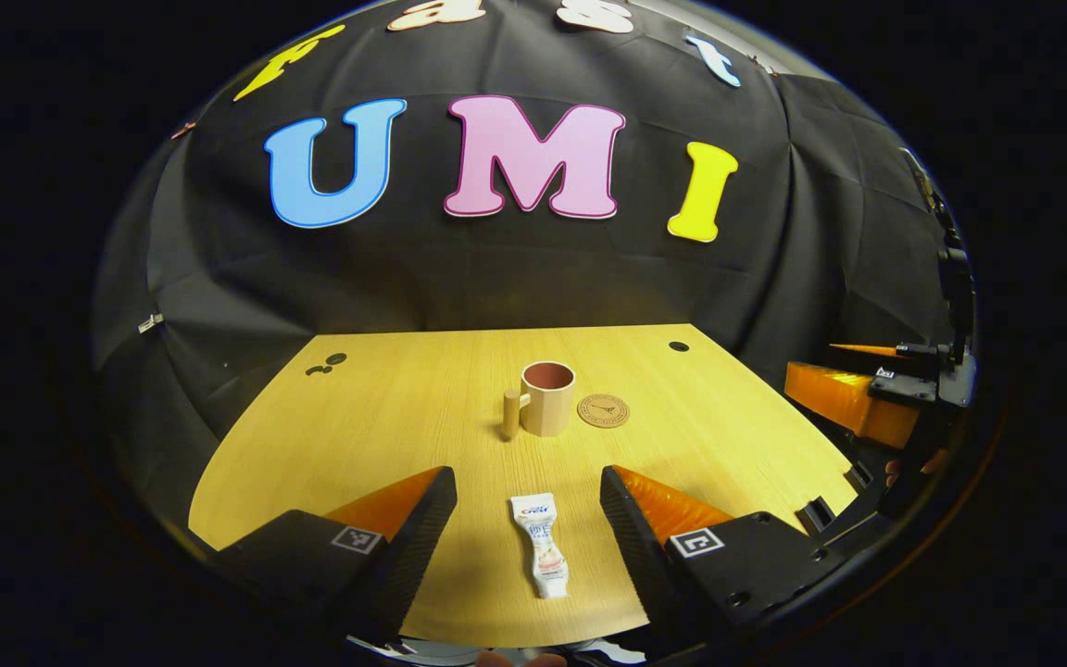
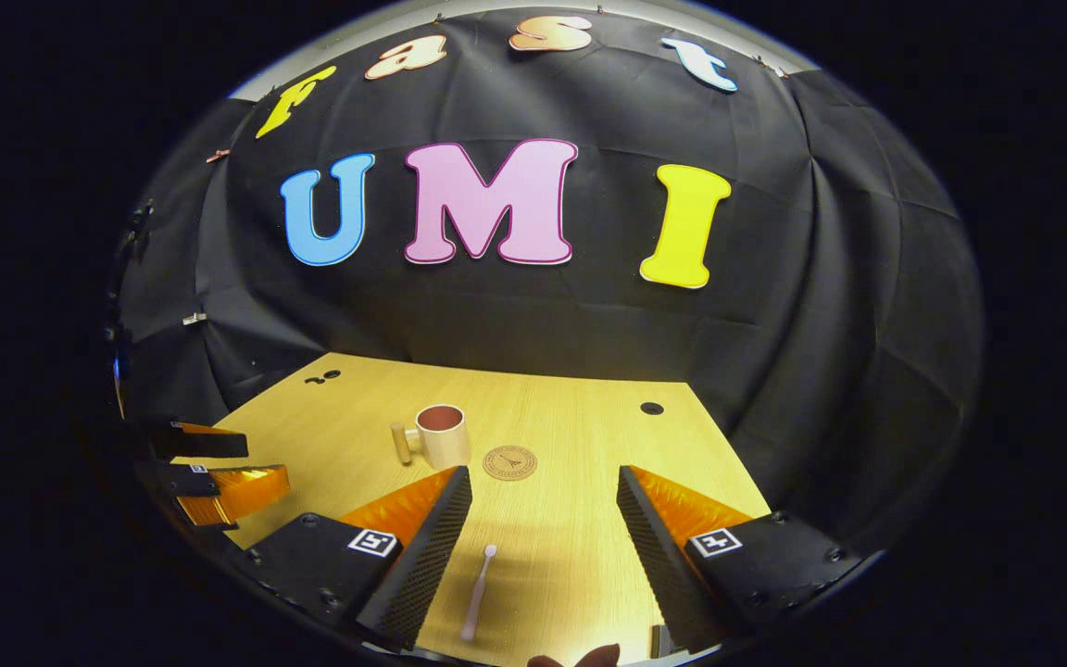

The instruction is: Put the toothbrush and toothpaste on the desktop into the cup, then pick up the cup and place it on the coaster on the desktop.

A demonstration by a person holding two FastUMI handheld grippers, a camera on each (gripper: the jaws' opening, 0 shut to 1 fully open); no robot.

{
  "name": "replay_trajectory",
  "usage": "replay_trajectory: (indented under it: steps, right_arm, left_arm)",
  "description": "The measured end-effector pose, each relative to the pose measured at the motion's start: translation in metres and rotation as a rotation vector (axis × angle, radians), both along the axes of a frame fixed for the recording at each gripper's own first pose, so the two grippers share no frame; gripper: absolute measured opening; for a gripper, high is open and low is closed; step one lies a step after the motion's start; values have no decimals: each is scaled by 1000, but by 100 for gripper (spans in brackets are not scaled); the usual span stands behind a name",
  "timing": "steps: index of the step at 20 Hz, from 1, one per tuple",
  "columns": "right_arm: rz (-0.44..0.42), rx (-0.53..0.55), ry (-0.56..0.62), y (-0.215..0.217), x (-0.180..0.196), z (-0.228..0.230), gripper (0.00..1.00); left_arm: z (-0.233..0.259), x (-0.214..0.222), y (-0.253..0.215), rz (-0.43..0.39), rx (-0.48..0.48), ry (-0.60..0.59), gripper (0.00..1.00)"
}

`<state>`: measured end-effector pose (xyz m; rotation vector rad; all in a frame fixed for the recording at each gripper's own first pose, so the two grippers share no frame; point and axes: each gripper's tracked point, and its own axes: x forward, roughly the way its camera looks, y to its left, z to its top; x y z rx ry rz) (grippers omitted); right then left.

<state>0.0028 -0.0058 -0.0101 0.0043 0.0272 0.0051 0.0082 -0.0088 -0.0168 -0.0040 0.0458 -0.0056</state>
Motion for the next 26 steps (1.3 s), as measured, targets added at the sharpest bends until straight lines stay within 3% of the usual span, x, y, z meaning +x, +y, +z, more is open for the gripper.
replay_trajectory:
  steps: [8,10,11,18,22,23,24,25,26]
  right_arm:
    - [14,-10,53,-8,3,-17,97]
    - [19,-15,69,-10,5,-22,97]
    - [23,-16,78,-12,6,-25,97]
    - [53,-2,187,-19,28,-56,98]
    - [70,-5,314,-18,35,-91,98]
    - [80,-5,357,-15,34,-102,98]
    - [86,-1,395,-12,35,-112,98]
    - [97,12,425,-7,35,-120,98]
    - [107,28,452,-1,36,-127,98]
  left_arm:
    - [-69,42,-20,-23,-56,220,97]
    - [-91,58,-20,-13,-62,277,91]
    - [-103,66,-20,-3,-67,308,96]
    - [-155,111,-16,59,-83,500,92]
    - [-170,121,-13,100,-50,581,85]
    - [-168,121,-16,88,-29,587,77]
    - [-168,125,-18,74,-18,594,81]
    - [-167,122,-18,64,-4,608,69]
    - [-168,121,-20,54,9,623,65]
